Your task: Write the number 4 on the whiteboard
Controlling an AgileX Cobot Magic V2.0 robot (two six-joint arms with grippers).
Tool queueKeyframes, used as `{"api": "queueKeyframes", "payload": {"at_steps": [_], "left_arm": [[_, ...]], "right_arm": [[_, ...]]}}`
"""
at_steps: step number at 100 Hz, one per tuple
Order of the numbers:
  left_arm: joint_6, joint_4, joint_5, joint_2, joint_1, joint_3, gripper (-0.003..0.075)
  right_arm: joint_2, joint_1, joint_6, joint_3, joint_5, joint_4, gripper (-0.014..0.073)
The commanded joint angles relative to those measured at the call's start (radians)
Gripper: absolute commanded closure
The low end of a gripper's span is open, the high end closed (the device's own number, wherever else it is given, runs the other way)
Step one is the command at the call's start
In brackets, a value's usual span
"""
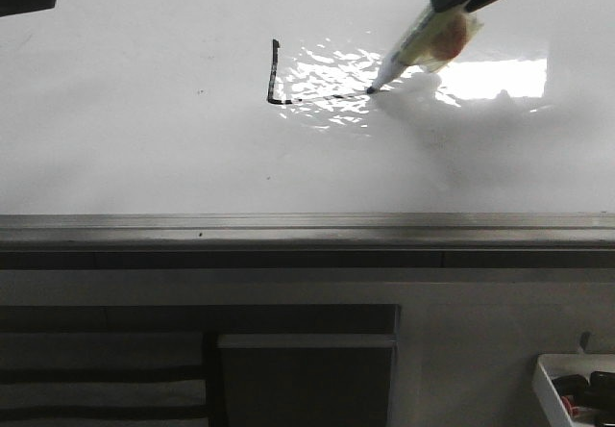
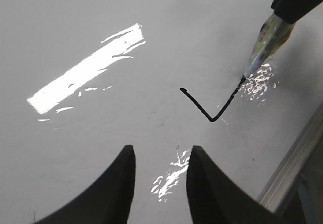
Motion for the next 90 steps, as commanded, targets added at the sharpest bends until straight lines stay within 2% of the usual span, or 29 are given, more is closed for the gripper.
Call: {"api": "queueKeyframes", "payload": {"at_steps": [1, 26, 54, 73, 90], "left_arm": [[-0.008, -0.023, -0.081, -0.010, 0.004, -0.027, 0.0489], [-0.008, -0.023, -0.083, -0.010, 0.004, -0.027, 0.0489], [-0.008, -0.023, -0.083, -0.010, 0.004, -0.027, 0.0490], [-0.008, -0.023, -0.085, -0.010, 0.004, -0.027, 0.0490], [-0.008, -0.023, -0.085, -0.010, 0.004, -0.027, 0.0490]], "right_arm": [[-0.033, -0.014, -0.007, -0.016, -0.050, -0.036, 0.0655], [-0.070, 0.124, -0.007, -0.065, -0.109, -0.009, 0.0655], [0.006, 0.088, -0.007, -0.081, -0.224, -0.014, 0.0655], [0.028, 0.047, -0.007, -0.077, -0.188, -0.014, 0.0655], [0.030, 0.067, -0.007, -0.051, -0.053, -0.008, 0.0655]]}}
